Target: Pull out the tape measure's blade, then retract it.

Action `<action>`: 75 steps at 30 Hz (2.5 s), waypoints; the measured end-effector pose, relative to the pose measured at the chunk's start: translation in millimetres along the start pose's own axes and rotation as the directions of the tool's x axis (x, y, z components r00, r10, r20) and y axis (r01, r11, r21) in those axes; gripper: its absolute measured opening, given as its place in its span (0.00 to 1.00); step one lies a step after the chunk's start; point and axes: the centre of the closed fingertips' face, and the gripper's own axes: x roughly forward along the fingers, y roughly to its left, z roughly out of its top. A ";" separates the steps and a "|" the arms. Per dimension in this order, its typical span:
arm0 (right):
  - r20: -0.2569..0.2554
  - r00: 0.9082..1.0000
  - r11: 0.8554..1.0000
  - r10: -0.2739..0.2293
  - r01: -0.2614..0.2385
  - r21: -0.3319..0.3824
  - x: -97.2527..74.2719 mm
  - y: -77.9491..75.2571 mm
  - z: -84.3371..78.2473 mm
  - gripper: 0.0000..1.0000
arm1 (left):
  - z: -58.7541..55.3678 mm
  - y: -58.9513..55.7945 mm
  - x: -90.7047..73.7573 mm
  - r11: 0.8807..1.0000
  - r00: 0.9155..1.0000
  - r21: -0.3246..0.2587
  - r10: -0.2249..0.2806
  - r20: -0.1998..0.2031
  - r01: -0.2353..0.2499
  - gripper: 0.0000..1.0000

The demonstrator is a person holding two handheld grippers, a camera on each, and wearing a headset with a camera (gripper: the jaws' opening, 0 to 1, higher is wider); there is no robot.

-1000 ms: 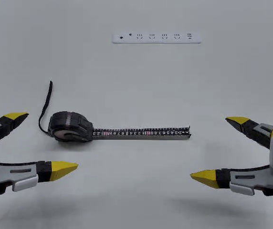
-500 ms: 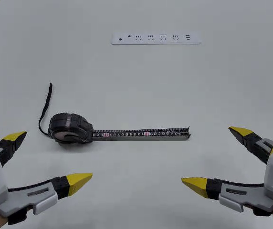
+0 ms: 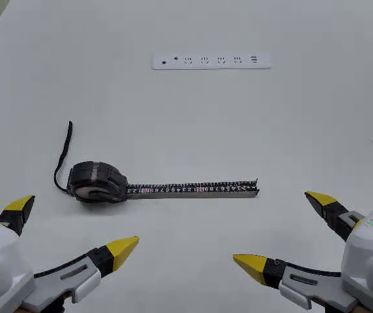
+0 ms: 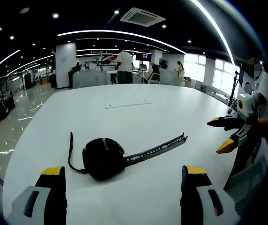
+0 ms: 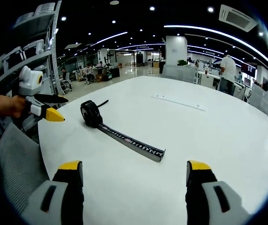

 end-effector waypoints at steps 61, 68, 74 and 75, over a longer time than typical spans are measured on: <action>-0.065 0.976 0.953 0.207 -0.216 -0.211 27.7 -28.0 -12.1 0.73 | -8.1 20.2 47.4 0.974 0.977 -0.078 0.213 -0.030 -0.215 0.99; -0.091 0.965 0.927 0.245 -0.260 -0.269 36.5 -34.7 -14.8 0.67 | -9.8 26.6 55.9 0.971 0.974 -0.087 0.223 -0.034 -0.225 0.97; -0.110 0.953 0.900 0.284 -0.304 -0.311 43.0 -37.6 -13.2 0.61 | -13.5 29.4 62.7 0.969 0.973 -0.094 0.226 -0.046 -0.230 0.96; -0.122 0.948 0.895 0.293 -0.317 -0.314 44.8 -39.1 -13.7 0.60 | -14.1 30.5 64.7 0.968 0.972 -0.094 0.228 -0.048 -0.232 0.96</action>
